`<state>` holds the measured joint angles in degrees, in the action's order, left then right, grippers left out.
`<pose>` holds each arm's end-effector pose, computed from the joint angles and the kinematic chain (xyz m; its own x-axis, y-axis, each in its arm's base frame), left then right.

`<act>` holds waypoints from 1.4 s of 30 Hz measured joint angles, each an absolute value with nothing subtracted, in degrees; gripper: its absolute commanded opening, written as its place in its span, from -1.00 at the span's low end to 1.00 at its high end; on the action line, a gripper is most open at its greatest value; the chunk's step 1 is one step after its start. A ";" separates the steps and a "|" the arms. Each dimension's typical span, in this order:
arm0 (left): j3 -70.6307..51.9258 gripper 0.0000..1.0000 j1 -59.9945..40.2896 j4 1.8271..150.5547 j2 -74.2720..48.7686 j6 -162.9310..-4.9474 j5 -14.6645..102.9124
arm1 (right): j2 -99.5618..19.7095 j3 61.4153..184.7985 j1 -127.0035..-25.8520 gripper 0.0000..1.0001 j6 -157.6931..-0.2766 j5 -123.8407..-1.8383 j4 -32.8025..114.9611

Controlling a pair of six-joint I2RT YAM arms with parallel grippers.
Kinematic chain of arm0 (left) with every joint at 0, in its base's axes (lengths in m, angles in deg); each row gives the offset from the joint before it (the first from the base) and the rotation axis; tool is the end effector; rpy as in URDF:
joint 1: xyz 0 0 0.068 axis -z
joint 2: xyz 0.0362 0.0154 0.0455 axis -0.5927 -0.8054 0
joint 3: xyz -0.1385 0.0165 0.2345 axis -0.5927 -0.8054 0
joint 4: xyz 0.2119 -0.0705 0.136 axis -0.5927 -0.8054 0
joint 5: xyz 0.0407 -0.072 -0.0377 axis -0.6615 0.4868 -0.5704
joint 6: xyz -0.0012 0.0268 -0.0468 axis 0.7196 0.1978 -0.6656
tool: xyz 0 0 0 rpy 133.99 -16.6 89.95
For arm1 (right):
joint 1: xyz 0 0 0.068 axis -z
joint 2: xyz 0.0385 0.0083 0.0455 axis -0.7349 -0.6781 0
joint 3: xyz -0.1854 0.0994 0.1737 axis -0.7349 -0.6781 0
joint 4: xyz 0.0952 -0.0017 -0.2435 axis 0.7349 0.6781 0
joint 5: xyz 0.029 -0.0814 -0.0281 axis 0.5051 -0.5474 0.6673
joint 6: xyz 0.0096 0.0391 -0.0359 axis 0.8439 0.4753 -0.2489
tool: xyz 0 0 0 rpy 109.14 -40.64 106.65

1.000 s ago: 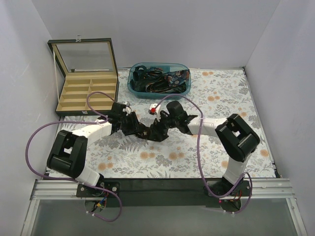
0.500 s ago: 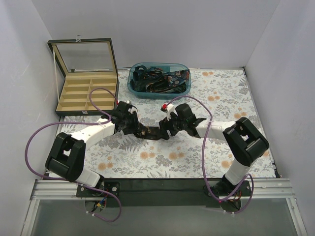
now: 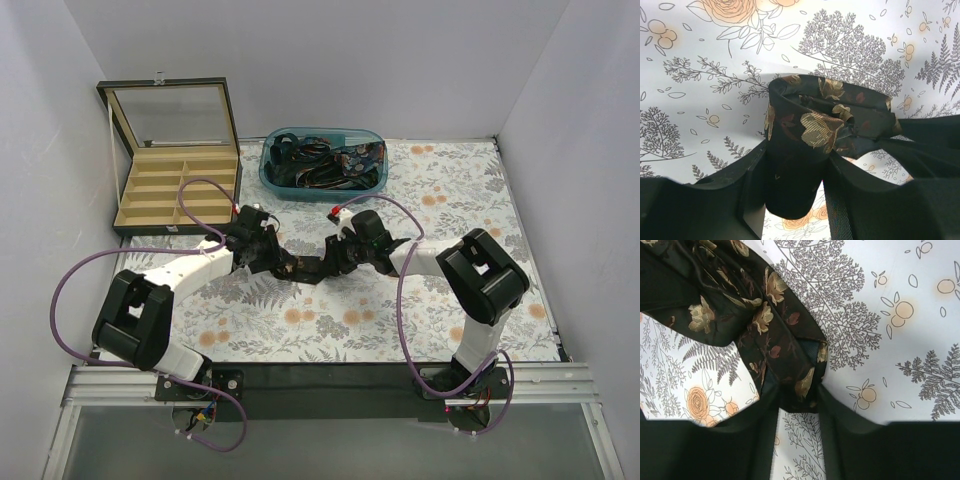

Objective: Roll the ties
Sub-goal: Roll the tie

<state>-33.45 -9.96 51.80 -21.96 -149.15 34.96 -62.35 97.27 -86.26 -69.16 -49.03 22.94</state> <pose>0.2551 -0.1259 0.1849 -0.6007 -0.7886 -0.1314 -0.6463 0.5758 -0.5008 0.2729 0.2374 0.1449 -0.6730 -0.2014 -0.7117 -0.6492 0.6218 0.4380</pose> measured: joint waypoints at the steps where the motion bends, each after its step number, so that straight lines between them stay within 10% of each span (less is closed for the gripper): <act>1: -33.45 -0.30 -9.98 51.80 -21.90 -149.33 34.69 | -62.61 97.21 -86.26 -0.41 -68.74 -48.92 22.53; 19: -33.45 -0.28 -7.40 52.00 -20.81 -148.02 25.64 | -63.94 95.68 -86.30 -0.62 -64.89 -45.66 19.08; 29: -31.11 -0.25 1.12 50.73 -23.30 -145.33 12.57 | -62.28 94.87 -86.26 0.01 -64.46 -43.96 18.94; 42: -19.68 -0.07 14.50 40.20 -35.47 -144.41 -5.74 | -44.19 81.54 -76.75 0.17 -65.68 -52.13 21.02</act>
